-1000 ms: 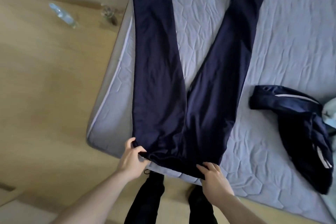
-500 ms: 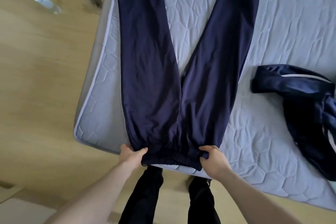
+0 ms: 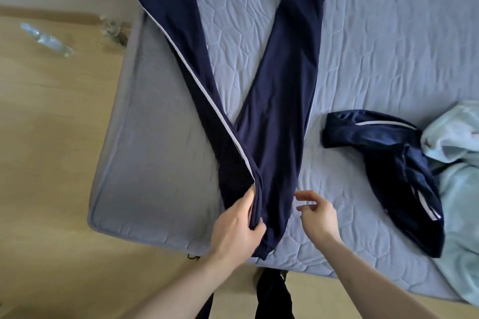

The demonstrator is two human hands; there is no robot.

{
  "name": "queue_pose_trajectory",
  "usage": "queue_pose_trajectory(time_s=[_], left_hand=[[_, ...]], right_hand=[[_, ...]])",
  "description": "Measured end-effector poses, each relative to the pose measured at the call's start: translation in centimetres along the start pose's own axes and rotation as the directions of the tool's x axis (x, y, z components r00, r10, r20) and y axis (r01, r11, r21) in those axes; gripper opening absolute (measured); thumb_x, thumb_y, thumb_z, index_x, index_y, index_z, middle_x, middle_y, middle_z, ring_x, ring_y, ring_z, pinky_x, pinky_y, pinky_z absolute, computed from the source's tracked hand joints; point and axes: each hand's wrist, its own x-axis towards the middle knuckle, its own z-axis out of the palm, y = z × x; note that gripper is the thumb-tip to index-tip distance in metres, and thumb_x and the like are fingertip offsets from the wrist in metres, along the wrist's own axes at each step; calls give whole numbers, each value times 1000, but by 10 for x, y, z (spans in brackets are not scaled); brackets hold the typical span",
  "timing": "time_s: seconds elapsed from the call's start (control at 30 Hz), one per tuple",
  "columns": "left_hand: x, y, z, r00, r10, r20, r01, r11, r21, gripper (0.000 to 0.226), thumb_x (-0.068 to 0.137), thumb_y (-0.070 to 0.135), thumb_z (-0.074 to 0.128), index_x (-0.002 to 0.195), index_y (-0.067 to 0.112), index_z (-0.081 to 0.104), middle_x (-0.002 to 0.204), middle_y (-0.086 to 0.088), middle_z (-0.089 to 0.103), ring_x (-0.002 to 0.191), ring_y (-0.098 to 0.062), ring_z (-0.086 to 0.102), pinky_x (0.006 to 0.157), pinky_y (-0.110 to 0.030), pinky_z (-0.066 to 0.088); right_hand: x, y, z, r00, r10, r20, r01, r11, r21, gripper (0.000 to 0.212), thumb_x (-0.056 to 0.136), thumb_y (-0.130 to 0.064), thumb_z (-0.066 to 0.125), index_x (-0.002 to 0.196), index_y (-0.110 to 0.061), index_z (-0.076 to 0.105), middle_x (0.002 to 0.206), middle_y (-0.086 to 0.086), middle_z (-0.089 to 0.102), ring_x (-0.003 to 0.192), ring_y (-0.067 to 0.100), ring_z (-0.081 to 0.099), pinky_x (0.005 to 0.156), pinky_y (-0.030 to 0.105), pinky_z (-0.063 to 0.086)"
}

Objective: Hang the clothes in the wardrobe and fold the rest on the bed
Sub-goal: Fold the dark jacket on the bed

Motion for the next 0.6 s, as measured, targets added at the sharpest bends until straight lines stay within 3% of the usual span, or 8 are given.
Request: queue_pose_trajectory(time_s=[0.1, 0.2, 0.3, 0.4, 0.43, 0.47, 0.53, 0.6], left_hand=[[16, 19, 30, 985, 43, 165, -73, 981, 179, 79, 89, 39, 55, 159, 41, 19, 126, 7, 64, 108, -23, 64, 83, -37, 54], [26, 24, 57, 925, 13, 379, -154, 927, 343, 79, 92, 33, 55, 162, 32, 18, 124, -2, 63, 107, -32, 65, 84, -42, 53], [33, 15, 69, 790, -68, 609, -225, 892, 392, 79, 89, 37, 59, 159, 27, 21, 125, -10, 62, 109, -40, 63, 87, -44, 51], [44, 4, 65, 629, -58, 775, -344, 874, 344, 46, 84, 44, 53, 126, 27, 56, 112, -10, 70, 103, -40, 66, 81, -40, 50], [49, -2, 61, 638, -33, 769, -334, 888, 316, 40, 83, 44, 50, 117, 29, 63, 108, -4, 73, 101, -35, 67, 81, -37, 50], [57, -7, 55, 690, -10, 723, -295, 909, 294, 39, 82, 44, 51, 116, 32, 67, 105, 2, 75, 100, -27, 69, 82, -33, 51], [77, -17, 36, 846, -5, 533, -144, 961, 237, 37, 80, 42, 54, 114, 37, 68, 96, 11, 74, 90, -14, 68, 78, -26, 51], [107, -31, 13, 951, -46, 306, 5, 991, 132, 24, 80, 33, 60, 101, 34, 72, 84, 12, 69, 76, -8, 64, 75, -29, 53]], right_hand=[[5, 2, -19, 998, 23, -59, -22, 1000, 15, 54, 86, 7, 39, 96, -35, 73, 95, -5, 73, 74, 3, 71, 46, 19, 46], [13, 13, -28, 996, 52, -79, -51, 999, 13, 54, 83, 7, 39, 95, -34, 72, 98, -7, 73, 73, 9, 72, 45, 21, 46], [20, 21, -24, 996, 82, -45, -82, 997, -12, 50, 85, 5, 41, 101, -32, 70, 107, -6, 71, 70, 14, 73, 41, 21, 44], [28, 21, -13, 997, 75, 15, -74, 996, -43, 40, 91, 0, 46, 112, -27, 67, 115, -6, 68, 55, 5, 64, 43, 18, 45], [30, 17, -8, 997, 63, 36, -61, 997, -53, 38, 92, -3, 48, 117, -26, 66, 117, -6, 67, 61, 7, 66, 48, 19, 48], [33, 11, -3, 998, 44, 51, -40, 997, -61, 36, 94, -6, 51, 121, -26, 65, 119, -7, 67, 70, 11, 68, 56, 22, 53], [43, -4, 7, 998, -8, 58, 11, 998, -64, 34, 95, -14, 58, 127, -25, 63, 119, -7, 68, 87, 10, 67, 74, 25, 55], [57, -25, 18, 997, -56, 56, 59, 996, -63, 40, 96, -24, 65, 135, -25, 59, 122, -9, 65, 93, 7, 65, 83, 27, 53]])
